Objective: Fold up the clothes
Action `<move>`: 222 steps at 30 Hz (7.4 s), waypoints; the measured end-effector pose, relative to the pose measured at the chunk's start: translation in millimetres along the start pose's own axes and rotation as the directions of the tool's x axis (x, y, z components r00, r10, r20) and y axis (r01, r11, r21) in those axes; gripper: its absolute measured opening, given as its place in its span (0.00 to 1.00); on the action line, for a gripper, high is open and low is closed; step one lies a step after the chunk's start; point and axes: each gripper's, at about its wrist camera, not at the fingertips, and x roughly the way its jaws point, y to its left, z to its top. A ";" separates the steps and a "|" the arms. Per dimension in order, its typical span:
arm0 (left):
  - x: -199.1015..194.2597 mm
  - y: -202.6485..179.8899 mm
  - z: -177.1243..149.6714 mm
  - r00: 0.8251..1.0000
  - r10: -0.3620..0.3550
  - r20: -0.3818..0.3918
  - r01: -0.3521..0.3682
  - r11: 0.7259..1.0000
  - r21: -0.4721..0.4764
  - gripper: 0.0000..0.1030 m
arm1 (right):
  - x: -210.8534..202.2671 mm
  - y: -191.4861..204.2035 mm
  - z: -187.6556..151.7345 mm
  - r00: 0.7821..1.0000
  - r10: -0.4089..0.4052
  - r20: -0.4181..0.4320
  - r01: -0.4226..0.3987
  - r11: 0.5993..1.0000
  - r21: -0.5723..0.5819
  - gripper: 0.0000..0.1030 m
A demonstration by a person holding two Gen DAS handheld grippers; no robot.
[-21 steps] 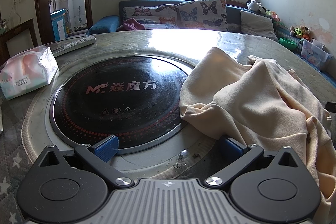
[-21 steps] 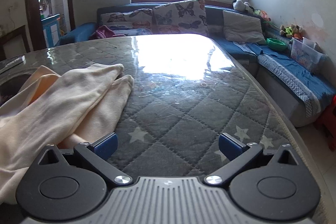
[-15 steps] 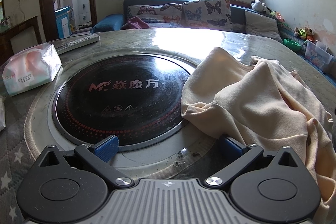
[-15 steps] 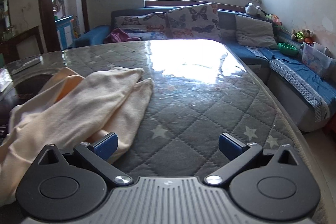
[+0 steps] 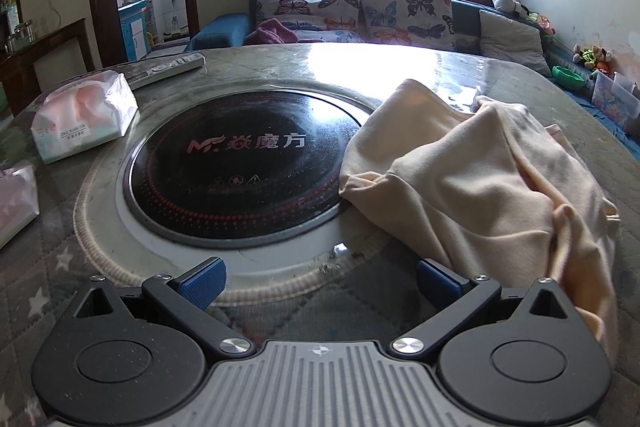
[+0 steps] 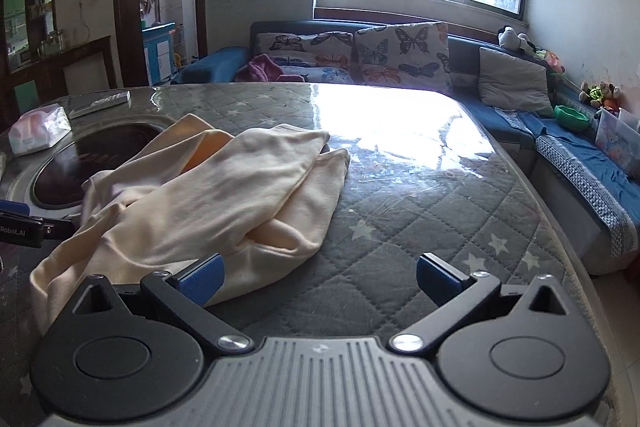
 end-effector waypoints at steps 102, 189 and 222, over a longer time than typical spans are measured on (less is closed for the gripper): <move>-105.4 -98.8 -17.2 1.000 -0.014 0.025 0.013 0.998 0.066 1.00 | -53.8 52.0 -13.6 0.989 0.142 0.041 -0.139 0.988 -0.063 1.00; 58.4 -97.9 108.0 0.951 -0.309 -0.026 0.309 0.937 0.163 0.06 | 156.0 46.2 118.8 0.962 0.216 -0.169 -0.223 0.975 -0.024 0.35; 27.1 -59.7 111.4 0.944 -0.321 0.076 0.312 0.944 0.109 0.06 | 120.8 31.8 114.8 0.985 0.143 -0.096 -0.149 0.987 -0.065 0.04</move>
